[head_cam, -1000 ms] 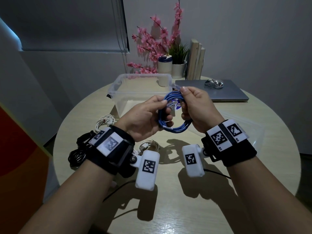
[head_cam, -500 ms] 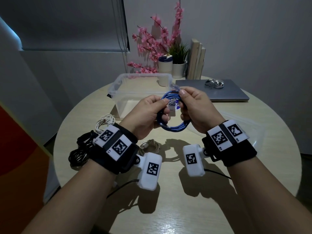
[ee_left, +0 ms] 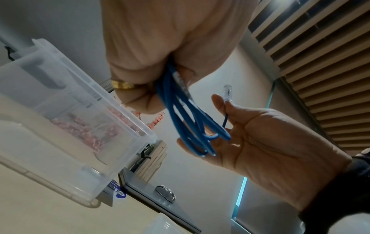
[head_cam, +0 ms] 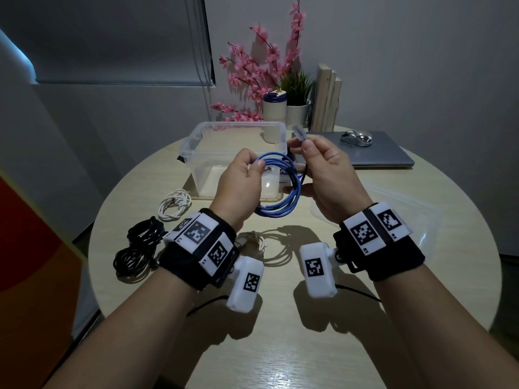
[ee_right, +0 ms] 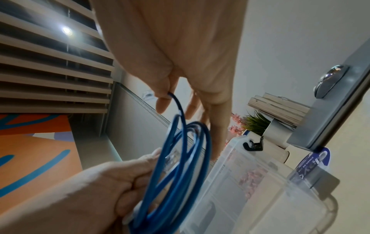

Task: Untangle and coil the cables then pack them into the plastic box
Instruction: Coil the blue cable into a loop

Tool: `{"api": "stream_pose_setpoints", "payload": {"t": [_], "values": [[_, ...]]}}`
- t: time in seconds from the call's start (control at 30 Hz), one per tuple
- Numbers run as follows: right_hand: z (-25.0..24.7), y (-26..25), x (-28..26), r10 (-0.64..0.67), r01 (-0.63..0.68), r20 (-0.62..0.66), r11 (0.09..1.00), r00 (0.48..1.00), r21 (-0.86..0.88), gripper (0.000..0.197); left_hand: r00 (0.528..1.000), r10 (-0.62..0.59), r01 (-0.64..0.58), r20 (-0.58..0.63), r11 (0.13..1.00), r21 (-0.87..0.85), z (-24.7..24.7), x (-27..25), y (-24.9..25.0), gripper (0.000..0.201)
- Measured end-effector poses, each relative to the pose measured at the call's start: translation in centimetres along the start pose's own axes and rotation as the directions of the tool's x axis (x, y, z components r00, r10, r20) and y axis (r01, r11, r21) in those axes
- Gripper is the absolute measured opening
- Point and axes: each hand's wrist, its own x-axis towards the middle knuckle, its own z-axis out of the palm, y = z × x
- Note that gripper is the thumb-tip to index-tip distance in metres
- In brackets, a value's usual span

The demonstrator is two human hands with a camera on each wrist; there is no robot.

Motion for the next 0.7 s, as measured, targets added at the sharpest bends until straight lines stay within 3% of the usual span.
{"api": "stream_pose_setpoints", "payload": {"t": [0.2, 0.33, 0.43, 0.6, 0.7], "values": [[-0.4, 0.1, 0.6, 0.101, -0.095, -0.198, 0.995, 0.975, 0.041, 0.023, 0.978, 0.204, -0.204, 0.050, 0.979, -0.016, 0.1, -0.7, -0.1, 0.020], [-1.1, 0.0, 0.8, 0.084, -0.077, -0.255, 0.996, 0.963, 0.037, 0.017, 0.967, 0.247, -0.241, 0.052, 0.965, -0.100, 0.3, -1.0, 0.0, 0.020], [-1.0, -0.3, 0.6, 0.050, -0.051, -0.200, 0.999, 0.979, 0.000, 0.013, 0.978, 0.210, -0.208, 0.006, 0.971, -0.114, 0.5, -0.8, 0.2, 0.022], [-0.8, -0.9, 0.6, 0.136, -0.136, -0.069, 0.991, 0.988, 0.010, 0.024, 0.995, 0.100, -0.100, -0.010, 0.980, -0.175, 0.4, -0.3, 0.3, 0.021], [-0.7, -0.8, 0.3, 0.088, -0.088, 0.004, 0.994, 0.996, -0.068, 0.017, 0.997, 0.071, -0.072, -0.010, 0.977, -0.199, 0.4, -0.3, 0.1, 0.022]]}}
